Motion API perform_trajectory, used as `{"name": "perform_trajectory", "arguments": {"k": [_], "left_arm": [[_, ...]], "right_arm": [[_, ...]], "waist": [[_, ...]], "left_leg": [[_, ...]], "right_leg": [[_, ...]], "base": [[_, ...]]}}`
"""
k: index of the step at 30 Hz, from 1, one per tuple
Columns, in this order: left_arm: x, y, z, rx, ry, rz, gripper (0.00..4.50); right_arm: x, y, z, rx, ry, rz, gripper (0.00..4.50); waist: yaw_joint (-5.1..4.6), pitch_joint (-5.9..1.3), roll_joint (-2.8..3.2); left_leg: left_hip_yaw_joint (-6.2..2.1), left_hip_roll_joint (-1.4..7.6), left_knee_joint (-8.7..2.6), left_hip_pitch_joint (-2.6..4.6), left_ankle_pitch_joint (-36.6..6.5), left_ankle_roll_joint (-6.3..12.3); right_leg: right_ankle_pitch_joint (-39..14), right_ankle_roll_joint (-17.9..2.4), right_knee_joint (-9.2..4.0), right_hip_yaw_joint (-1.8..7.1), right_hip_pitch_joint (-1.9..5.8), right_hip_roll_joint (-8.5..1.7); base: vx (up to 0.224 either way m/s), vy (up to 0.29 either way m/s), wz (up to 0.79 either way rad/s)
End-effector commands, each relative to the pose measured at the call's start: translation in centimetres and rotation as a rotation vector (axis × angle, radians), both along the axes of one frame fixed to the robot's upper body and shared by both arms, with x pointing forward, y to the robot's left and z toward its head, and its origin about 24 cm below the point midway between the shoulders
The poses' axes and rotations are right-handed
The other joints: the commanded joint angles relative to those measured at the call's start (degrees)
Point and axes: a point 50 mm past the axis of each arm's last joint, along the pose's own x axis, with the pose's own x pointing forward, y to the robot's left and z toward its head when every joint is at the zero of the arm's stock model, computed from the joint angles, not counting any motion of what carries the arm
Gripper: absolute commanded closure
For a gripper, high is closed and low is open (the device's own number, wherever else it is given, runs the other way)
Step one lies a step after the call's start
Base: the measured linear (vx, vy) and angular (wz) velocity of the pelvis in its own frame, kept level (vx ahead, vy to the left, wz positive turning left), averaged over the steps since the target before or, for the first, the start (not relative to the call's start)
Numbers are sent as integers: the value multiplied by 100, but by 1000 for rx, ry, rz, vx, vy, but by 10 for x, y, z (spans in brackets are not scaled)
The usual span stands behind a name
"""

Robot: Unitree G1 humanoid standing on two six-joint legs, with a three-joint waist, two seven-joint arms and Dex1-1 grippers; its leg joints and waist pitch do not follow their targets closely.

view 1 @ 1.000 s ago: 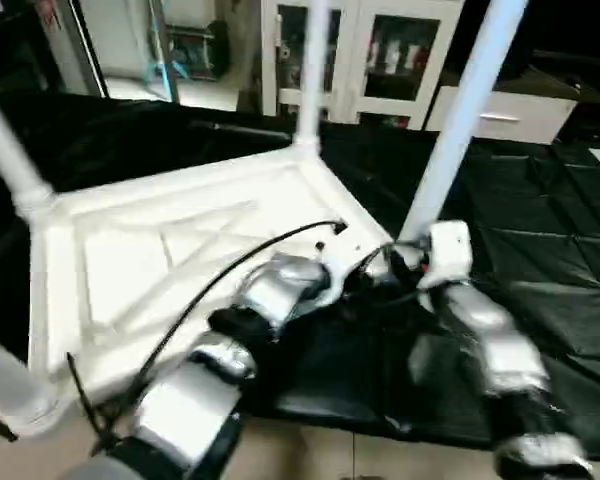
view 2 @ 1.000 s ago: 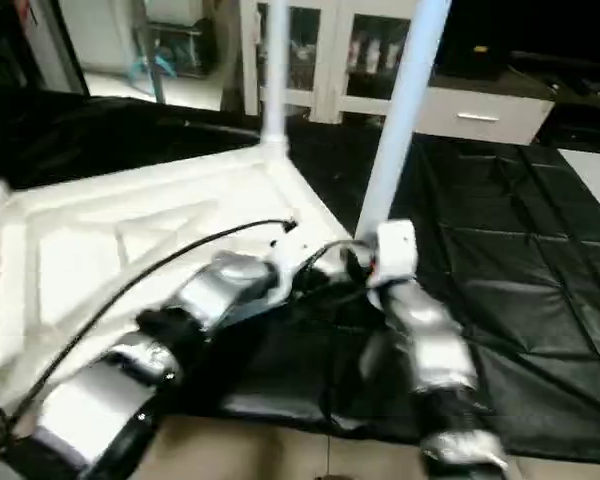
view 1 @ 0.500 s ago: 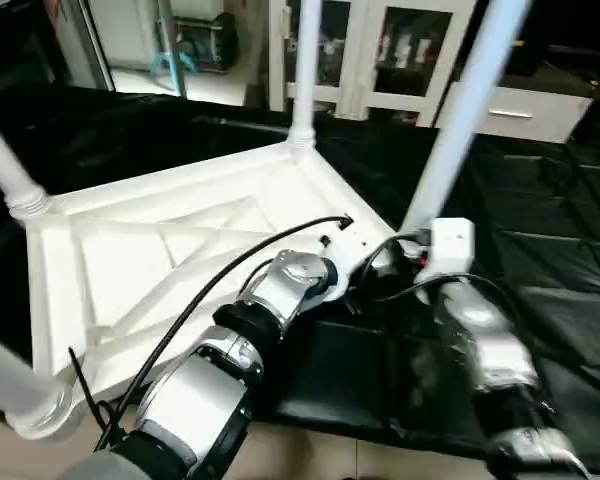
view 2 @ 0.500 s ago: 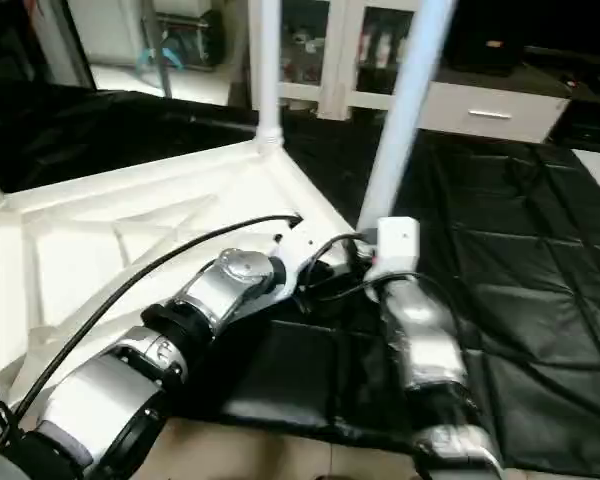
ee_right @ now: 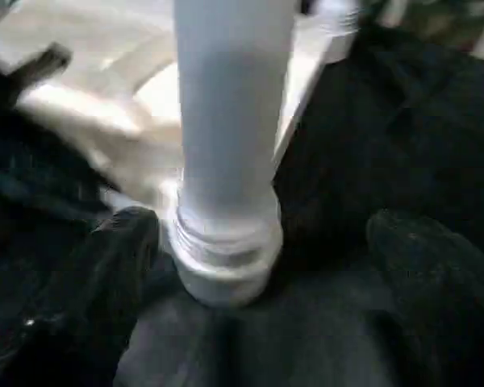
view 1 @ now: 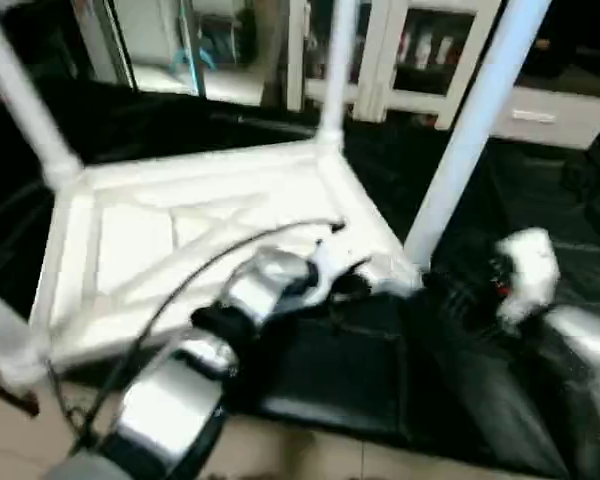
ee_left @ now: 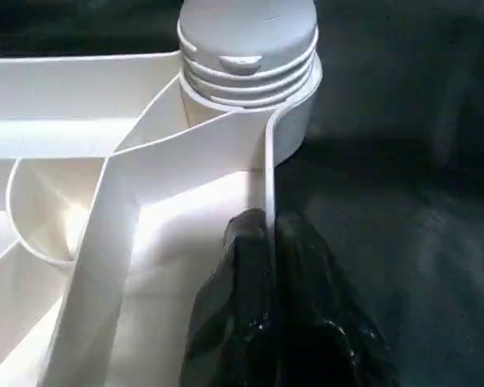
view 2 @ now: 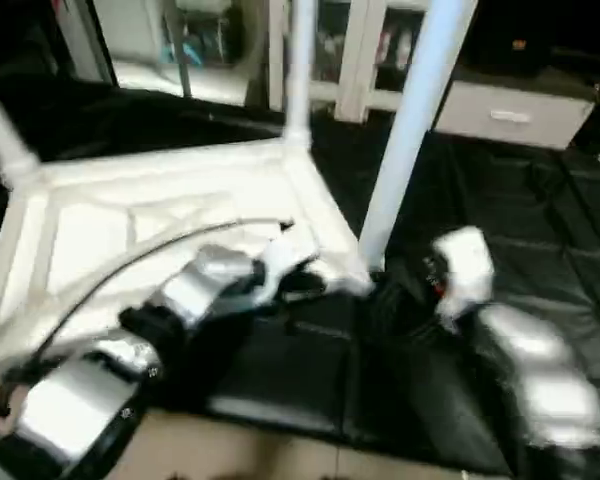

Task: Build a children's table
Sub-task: Rotate leg to tighten

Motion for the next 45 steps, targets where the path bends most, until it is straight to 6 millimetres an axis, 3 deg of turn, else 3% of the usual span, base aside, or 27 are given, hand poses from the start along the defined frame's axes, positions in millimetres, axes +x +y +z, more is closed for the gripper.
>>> {"name": "perform_trajectory", "arguments": {"k": [1, 5, 9, 13, 15, 18, 24, 35, 39, 45], "left_arm": [[-14, -3, -7, 12, 54, -154, 450], [-21, 2, -7, 4, 80, -235, 450], [-27, 7, -7, 17, 86, -306, 450], [-32, 12, -4, 32, 102, -345, 450], [-31, 14, -4, 42, 96, -345, 450], [-31, 15, -3, 51, 94, -347, 450], [-32, 15, -3, 55, 94, -347, 450], [-34, 17, -4, 61, 97, -344, 450], [-34, 17, -4, 63, 100, -345, 450], [-35, 19, -6, 72, 107, -345, 450]], "right_arm": [[-10, -1, 7, -45, 41, 153, 5], [-19, -2, 4, -82, 104, 246, 5], [-20, 8, -1, -92, 131, 344, 5], [-12, 22, -5, -76, 128, 410, 5], [-9, 25, -8, -95, 136, 433, 5], [-4, 27, -9, -96, 135, 437, 5], [1, 33, -14, -98, 151, 490, 55], [3, 32, -16, -94, 154, 521, 121], [2, 33, -17, -87, 155, 528, 169], [0, 34, -20, -74, 167, 539, 183]], "waist": [[21, -305, -134], [46, -296, -131], [76, -304, -119], [61, -310, -122], [81, -318, -102], [89, -326, -117], [74, -348, -128], [83, -356, -120], [82, -360, -120], [79, -362, -122]], "left_leg": [[-92, 241, -417, 35, -1307, 723], [-96, 263, -433, 56, -1413, 650], [-87, 274, -434, 70, -1336, 637], [-97, 267, -443, 18, -1178, 631], [-87, 278, -427, 73, -1198, 590], [-82, 269, -419, 51, -1033, 614], [-71, 262, -383, 46, -781, 792], [-70, 262, -372, 53, -790, 796], [-67, 257, -362, 53, -724, 841], [-70, 258, -363, 56, -761, 813]], "right_leg": [[-1853, -1139, -427, 195, 314, -248], [-2019, -1152, -439, 201, 273, -258], [-1784, -1245, -412, 209, 253, -248], [-1567, -1301, -356, 205, 292, -252], [-1566, -1341, -360, 209, 260, -260], [-1257, -1401, -316, 213, 289, -249], [-858, -1577, -257, 207, 314, -254], [-864, -1591, -250, 210, 326, -248], [-770, -1628, -236, 208, 330, -244], [-848, -1609, -239, 206, 326, -238]], "base": [[0, 0, 0], [0, 0, 0], [0, 0, 0], [0, 0, 0], [0, 0, 0], [0, 0, 0], [0, 0, 0], [0, 0, 0], [0, 0, 0], [0, 0, 0]]}}
